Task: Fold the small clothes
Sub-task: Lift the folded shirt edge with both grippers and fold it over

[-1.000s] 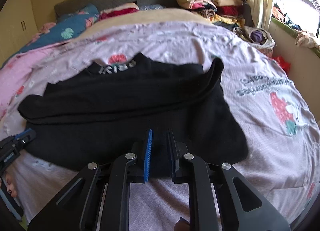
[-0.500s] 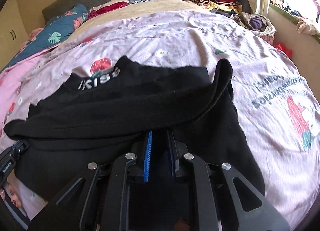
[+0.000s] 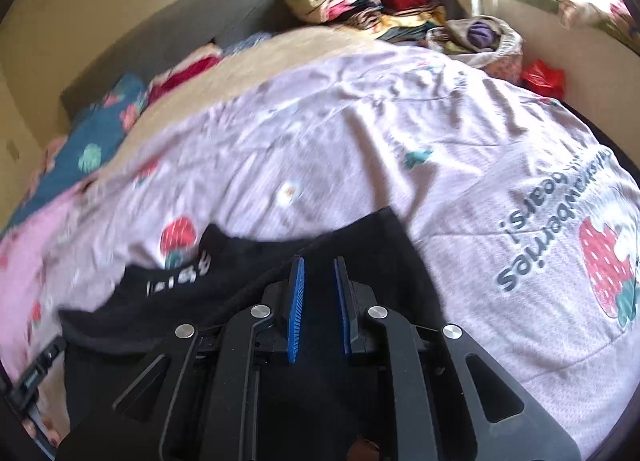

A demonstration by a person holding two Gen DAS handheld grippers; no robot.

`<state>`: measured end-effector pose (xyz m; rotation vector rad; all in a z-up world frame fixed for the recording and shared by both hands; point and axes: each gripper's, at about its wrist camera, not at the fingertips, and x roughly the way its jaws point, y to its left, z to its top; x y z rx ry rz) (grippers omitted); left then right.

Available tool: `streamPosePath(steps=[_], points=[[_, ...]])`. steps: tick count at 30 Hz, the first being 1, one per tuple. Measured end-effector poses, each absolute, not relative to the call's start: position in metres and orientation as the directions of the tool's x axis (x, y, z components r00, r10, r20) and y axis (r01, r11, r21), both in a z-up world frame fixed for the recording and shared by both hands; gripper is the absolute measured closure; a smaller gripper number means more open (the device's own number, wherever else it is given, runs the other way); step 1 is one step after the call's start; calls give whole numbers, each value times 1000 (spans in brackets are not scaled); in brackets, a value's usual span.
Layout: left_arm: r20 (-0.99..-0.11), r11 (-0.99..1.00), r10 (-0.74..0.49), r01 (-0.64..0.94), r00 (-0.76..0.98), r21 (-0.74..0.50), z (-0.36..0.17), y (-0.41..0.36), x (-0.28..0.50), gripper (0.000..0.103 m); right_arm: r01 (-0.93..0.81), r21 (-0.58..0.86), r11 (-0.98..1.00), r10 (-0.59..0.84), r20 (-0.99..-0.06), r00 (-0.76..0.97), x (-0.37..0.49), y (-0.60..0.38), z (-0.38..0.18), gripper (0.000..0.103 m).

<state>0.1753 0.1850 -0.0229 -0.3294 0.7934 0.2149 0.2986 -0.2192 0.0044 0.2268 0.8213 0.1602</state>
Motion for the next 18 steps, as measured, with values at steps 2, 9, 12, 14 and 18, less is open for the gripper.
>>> streamPosePath(steps=[2,9,12,14,18], points=[[-725,920,71,-326,685,-218,-23,192,174,87,-40,234,971,197,-701,686,299,-226,6,88],[-745,904,58,-352,664,-243,-37,202,183,62,-88,93,992,128,-732,669,300,-227,-10,51],[-739,902,55,-350,672,-251,-40,200,184,62,-113,52,992,113,-768,630,311,-222,-22,49],[-738,906,50,-342,673,-251,-42,197,186,67,-100,50,994,102,-781,616,317,-223,-30,51],[-712,913,75,-335,698,-232,-42,190,184,96,-131,149,980,198,-753,627,315,-231,-29,91]])
